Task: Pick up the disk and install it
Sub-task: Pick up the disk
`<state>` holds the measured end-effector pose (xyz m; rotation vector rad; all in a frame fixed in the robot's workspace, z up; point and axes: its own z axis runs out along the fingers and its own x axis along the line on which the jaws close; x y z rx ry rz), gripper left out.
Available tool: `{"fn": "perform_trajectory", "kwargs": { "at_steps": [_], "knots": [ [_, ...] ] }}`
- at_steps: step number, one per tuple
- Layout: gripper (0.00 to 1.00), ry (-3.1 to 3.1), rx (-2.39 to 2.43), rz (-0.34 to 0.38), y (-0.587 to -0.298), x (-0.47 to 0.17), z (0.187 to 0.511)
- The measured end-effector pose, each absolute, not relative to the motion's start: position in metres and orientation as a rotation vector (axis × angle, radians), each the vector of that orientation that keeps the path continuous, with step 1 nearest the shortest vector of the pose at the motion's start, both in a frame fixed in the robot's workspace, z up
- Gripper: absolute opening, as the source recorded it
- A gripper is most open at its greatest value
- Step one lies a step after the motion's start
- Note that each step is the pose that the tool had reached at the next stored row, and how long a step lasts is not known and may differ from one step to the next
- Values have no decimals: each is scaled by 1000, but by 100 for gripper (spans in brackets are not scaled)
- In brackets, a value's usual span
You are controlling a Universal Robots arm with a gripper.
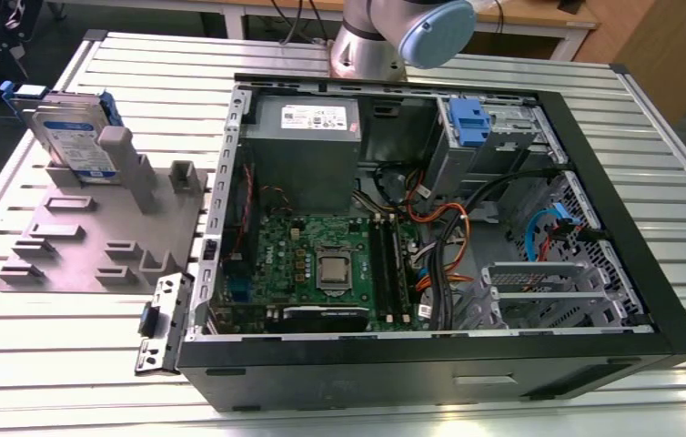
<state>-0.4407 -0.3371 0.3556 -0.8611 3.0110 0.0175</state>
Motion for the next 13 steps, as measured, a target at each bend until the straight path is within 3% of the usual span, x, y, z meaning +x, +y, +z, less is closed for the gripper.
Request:
{"fn": "perform_trajectory", "kwargs": {
  "at_steps": [13],
  "knots": [
    [11,3006,-878,18,-337,-441,356]
  ]
}}
